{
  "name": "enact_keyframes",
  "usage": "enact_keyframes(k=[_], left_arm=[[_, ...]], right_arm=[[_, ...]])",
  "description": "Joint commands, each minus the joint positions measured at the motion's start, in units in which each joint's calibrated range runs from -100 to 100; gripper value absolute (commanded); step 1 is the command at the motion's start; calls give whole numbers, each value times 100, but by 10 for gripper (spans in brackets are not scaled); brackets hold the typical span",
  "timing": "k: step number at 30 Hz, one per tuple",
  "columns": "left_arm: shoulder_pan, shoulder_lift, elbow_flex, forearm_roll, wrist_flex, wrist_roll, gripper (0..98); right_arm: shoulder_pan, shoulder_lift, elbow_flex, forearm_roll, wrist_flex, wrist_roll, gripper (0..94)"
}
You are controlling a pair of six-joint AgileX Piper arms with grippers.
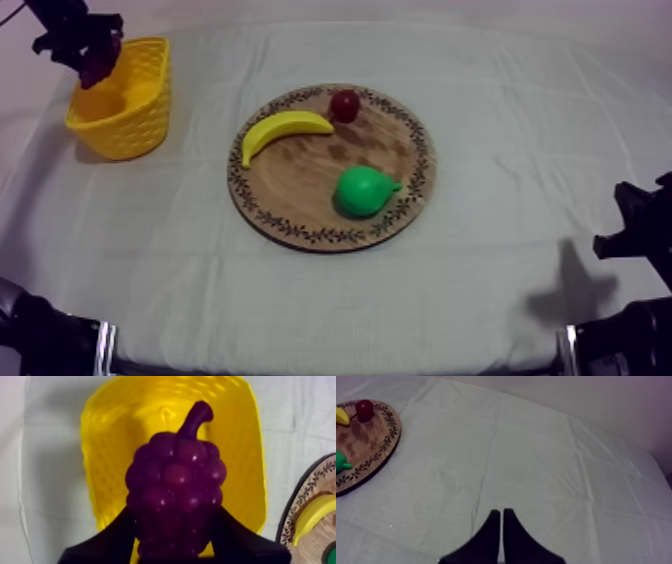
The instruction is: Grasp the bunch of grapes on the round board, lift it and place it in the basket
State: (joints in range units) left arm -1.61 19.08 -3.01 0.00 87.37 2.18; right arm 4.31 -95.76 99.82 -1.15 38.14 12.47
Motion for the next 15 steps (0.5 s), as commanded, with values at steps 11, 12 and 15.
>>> enact_keyframes(k=[11, 12, 15], left_arm=[[75, 746, 49, 127, -70, 30, 279], [80, 789, 44, 133, -71, 21, 294], [90, 885, 24, 146, -72, -10, 370]], right_arm=[[-2, 0, -4, 0, 0, 0, 3], [-2, 0, -4, 0, 0, 0, 3], [-2, 0, -4, 0, 0, 0, 3]])
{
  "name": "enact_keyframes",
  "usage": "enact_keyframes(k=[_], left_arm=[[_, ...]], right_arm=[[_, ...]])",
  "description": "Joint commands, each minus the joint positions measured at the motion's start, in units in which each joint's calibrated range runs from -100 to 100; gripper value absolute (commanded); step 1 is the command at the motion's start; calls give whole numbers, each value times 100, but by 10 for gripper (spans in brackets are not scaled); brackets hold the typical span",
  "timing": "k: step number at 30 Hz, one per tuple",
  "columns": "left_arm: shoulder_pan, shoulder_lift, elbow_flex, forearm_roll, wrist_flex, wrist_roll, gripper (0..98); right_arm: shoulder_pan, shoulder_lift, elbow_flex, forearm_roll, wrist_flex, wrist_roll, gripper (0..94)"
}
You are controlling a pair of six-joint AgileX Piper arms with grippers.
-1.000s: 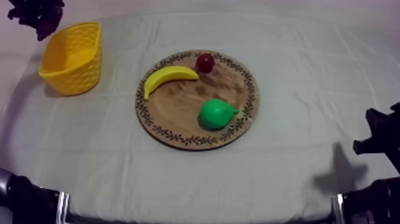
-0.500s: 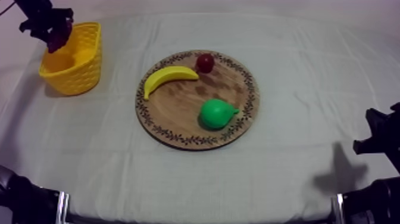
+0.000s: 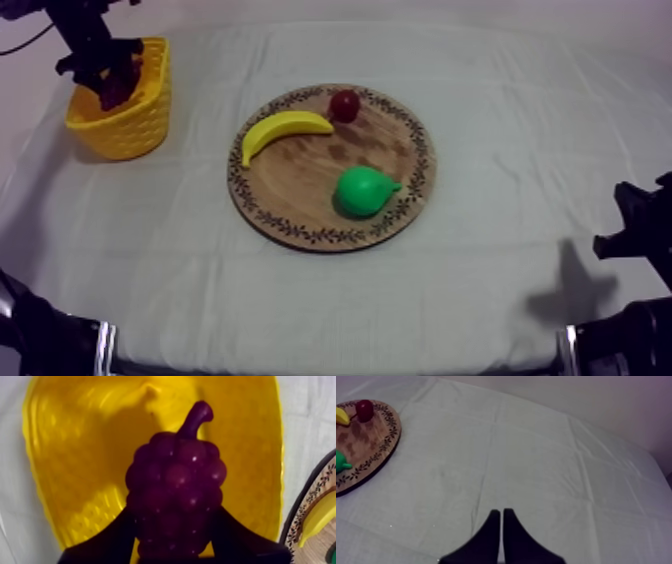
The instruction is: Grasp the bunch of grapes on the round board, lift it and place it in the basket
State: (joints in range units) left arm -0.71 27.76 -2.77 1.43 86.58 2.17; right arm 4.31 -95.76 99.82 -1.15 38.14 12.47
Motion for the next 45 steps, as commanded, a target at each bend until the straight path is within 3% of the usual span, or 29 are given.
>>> enact_keyframes(k=[1, 12, 19, 34, 45], left_arm=[[5, 42, -7, 5, 7, -20, 403], [2, 179, -312, -6, 203, 63, 726], [-88, 160, -413, 9, 245, 59, 777], [-76, -1067, 255, 8, 185, 201, 436], [44, -2898, 1777, 23, -532, 104, 237]], right_arm=[[-2, 0, -4, 0, 0, 0, 3], [-2, 0, -4, 0, 0, 0, 3], [-2, 0, -4, 0, 0, 0, 3], [-2, 0, -4, 0, 0, 0, 3], [-2, 0, -4, 0, 0, 0, 3]])
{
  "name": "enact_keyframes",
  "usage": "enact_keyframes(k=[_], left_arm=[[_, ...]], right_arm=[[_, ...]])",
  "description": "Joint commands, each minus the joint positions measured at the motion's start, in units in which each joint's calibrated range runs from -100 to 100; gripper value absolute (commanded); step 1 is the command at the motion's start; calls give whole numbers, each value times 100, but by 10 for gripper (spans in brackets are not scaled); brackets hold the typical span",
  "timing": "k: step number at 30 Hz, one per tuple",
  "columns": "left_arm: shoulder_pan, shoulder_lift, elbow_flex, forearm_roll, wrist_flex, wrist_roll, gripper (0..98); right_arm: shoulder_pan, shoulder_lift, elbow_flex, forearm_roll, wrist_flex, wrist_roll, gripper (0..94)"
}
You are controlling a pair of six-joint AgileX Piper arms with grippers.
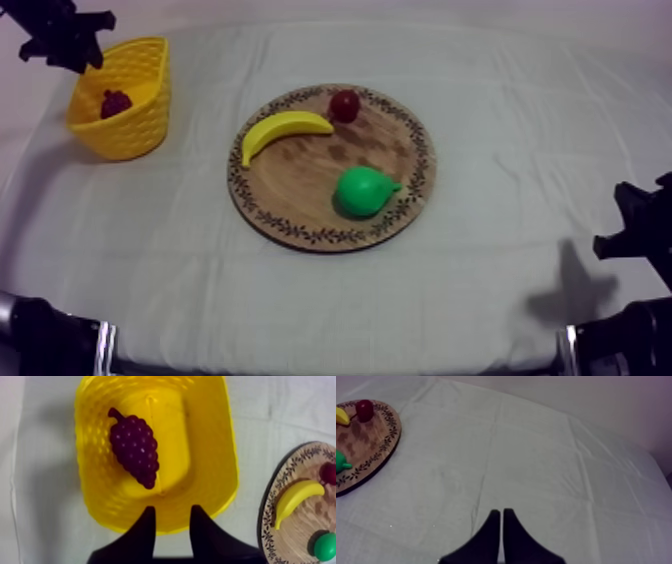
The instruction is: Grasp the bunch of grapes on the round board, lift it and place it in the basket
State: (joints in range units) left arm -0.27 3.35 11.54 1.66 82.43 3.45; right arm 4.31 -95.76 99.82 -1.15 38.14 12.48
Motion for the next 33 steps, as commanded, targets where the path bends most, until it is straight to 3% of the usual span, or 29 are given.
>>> enact_keyframes(k=[1, 11, 21, 33], left_arm=[[5, -654, 518, 3, -203, -52, 217], [23, -2960, 2321, -6, -1088, -515, 18], [193, -5429, 4416, 10, -2320, -964, 1], [402, -7665, 6717, 42, -3491, -1004, 0]], right_arm=[[-2, 0, -4, 0, 0, 0, 3], [-2, 0, -4, 0, 0, 0, 3], [-2, 0, -4, 0, 0, 0, 3], [-2, 0, -4, 0, 0, 0, 3]])
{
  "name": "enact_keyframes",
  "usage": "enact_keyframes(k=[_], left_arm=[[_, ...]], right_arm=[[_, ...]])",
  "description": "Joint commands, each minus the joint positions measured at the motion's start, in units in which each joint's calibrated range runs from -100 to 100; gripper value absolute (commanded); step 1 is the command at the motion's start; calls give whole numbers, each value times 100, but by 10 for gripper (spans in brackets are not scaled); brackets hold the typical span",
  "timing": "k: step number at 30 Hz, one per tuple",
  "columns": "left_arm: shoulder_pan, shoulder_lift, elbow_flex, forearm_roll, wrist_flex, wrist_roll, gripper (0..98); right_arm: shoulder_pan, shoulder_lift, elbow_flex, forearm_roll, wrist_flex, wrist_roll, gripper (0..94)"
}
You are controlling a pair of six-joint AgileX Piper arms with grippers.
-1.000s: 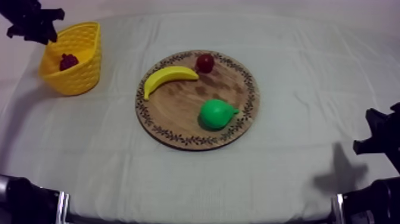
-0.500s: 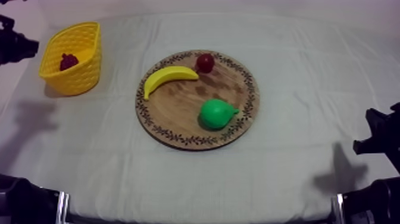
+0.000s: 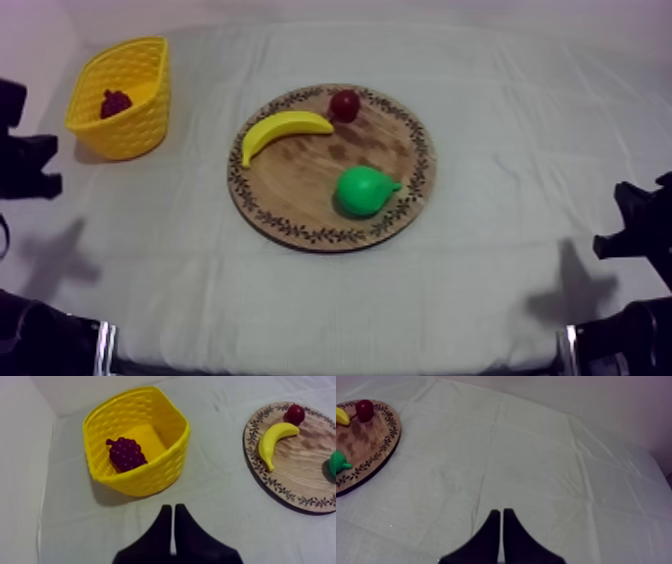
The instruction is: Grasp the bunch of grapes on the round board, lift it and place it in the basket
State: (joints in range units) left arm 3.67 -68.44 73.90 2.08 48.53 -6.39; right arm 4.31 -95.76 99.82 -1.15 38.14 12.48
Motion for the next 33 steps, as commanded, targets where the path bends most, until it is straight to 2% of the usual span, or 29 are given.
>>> enact_keyframes(k=[1, 6, 11, 15, 19, 26, 33], left_arm=[[15, -644, 641, 4, -180, -46, 0], [-1, -1439, 1339, 15, -428, -62, 0], [-46, -2052, 1857, 8, -488, 125, 0], [-46, -2375, 2092, 10, -684, 347, 0], [18, -2679, 2256, -182, -903, 716, 1], [149, -3106, 2450, -338, -1262, 1418, 1], [190, -3152, 2513, -381, -1363, 1593, 1]], right_arm=[[-2, 0, -4, 0, 0, 0, 3], [-2, 0, -4, 0, 0, 1, 3], [-2, 0, -4, 0, 0, 0, 3], [-2, 0, -4, 0, 0, 0, 3], [-2, 0, -4, 0, 0, 0, 3], [-2, 0, -4, 0, 0, 0, 3], [-2, 0, -4, 0, 0, 0, 3]])
